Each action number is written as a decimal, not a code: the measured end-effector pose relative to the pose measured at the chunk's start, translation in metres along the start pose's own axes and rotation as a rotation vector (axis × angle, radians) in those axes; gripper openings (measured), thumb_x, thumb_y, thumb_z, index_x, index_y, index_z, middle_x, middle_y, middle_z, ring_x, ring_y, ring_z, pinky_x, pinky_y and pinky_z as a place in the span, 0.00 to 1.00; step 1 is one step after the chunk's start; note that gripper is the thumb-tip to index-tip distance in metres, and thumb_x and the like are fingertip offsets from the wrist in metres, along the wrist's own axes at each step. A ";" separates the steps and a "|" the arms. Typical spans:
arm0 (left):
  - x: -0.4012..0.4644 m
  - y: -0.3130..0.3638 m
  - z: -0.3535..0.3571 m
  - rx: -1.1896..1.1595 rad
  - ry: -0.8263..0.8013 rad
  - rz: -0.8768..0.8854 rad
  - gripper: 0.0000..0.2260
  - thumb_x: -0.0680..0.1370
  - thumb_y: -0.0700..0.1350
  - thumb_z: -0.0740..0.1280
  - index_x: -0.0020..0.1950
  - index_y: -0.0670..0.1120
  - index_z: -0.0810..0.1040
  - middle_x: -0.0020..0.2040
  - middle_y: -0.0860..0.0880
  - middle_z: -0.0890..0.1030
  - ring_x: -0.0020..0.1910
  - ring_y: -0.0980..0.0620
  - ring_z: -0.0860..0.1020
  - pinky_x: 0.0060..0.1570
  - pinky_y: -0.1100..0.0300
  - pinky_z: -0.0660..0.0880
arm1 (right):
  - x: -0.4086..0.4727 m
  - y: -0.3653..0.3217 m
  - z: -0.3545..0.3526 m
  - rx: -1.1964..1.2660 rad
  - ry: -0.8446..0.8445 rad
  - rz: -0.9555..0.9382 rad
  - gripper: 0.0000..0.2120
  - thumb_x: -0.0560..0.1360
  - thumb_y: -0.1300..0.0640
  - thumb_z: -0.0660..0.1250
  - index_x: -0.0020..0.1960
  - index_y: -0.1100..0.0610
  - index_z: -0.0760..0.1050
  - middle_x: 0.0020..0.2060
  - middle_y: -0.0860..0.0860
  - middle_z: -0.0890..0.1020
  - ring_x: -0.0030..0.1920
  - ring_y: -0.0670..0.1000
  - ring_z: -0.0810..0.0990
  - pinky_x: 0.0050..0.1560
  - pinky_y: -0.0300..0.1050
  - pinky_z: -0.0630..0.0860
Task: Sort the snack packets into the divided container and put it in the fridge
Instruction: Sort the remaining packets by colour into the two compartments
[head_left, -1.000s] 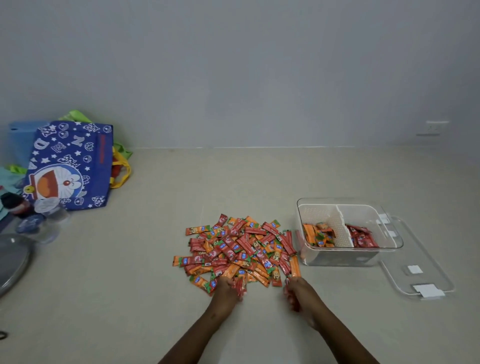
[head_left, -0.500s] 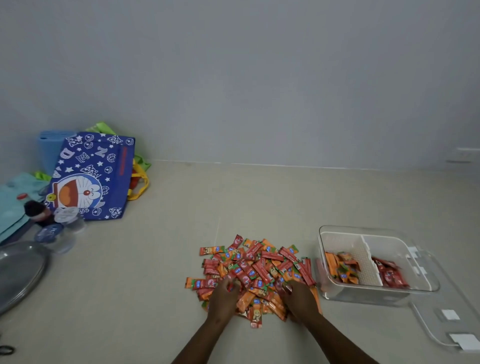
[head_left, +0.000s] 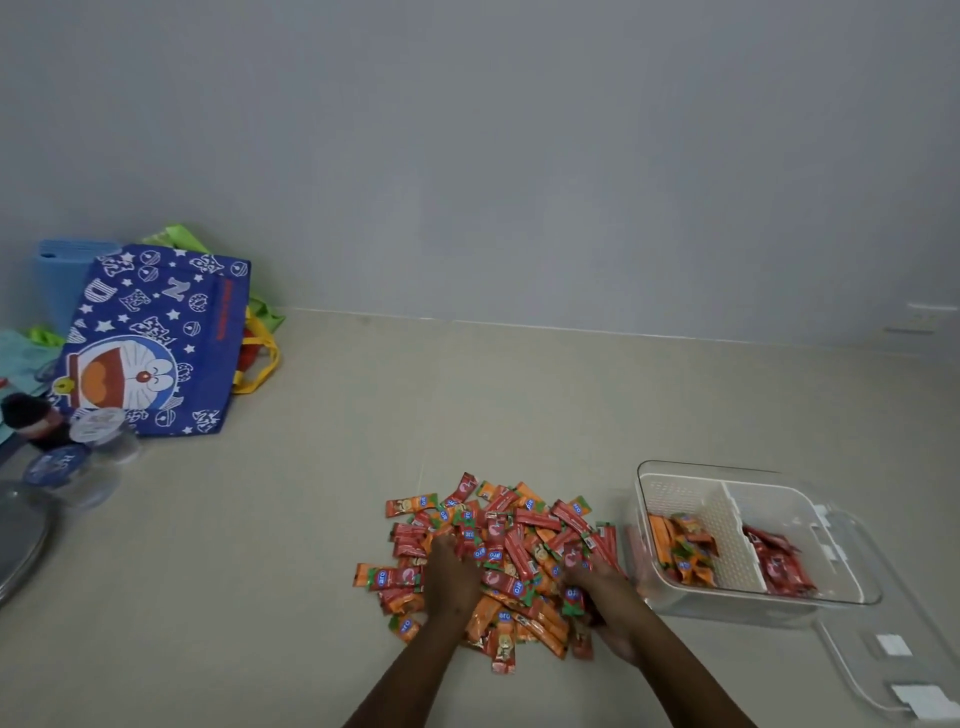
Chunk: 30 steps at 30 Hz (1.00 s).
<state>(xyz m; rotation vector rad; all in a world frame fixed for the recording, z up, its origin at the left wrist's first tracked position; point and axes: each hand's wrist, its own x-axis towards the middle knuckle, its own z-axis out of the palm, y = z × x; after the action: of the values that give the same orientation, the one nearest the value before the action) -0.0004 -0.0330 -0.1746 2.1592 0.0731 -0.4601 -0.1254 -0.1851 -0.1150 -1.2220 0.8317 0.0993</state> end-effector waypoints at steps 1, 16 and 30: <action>0.001 -0.001 -0.003 -0.068 -0.026 -0.008 0.18 0.79 0.46 0.64 0.69 0.45 0.69 0.64 0.46 0.78 0.59 0.45 0.78 0.56 0.49 0.79 | 0.005 -0.002 0.002 -0.004 -0.018 0.013 0.10 0.78 0.59 0.63 0.59 0.58 0.73 0.42 0.57 0.85 0.40 0.55 0.83 0.36 0.43 0.75; 0.032 -0.025 -0.063 -0.097 -0.178 -0.005 0.19 0.76 0.61 0.64 0.61 0.51 0.75 0.52 0.51 0.84 0.47 0.51 0.83 0.51 0.50 0.81 | 0.069 -0.002 0.052 -0.933 0.131 -0.187 0.17 0.74 0.48 0.67 0.59 0.55 0.76 0.54 0.52 0.82 0.52 0.52 0.80 0.51 0.43 0.76; 0.042 -0.011 -0.025 0.463 -0.190 0.270 0.14 0.78 0.49 0.66 0.63 0.48 0.76 0.59 0.50 0.81 0.58 0.51 0.79 0.59 0.56 0.75 | 0.035 -0.013 0.046 -0.646 0.042 -0.069 0.25 0.74 0.52 0.69 0.69 0.55 0.67 0.63 0.51 0.76 0.57 0.52 0.78 0.57 0.45 0.76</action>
<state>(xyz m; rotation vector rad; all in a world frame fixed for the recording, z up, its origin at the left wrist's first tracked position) 0.0435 -0.0115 -0.1850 2.5121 -0.4671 -0.5611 -0.0707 -0.1629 -0.1217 -1.8618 0.8188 0.3043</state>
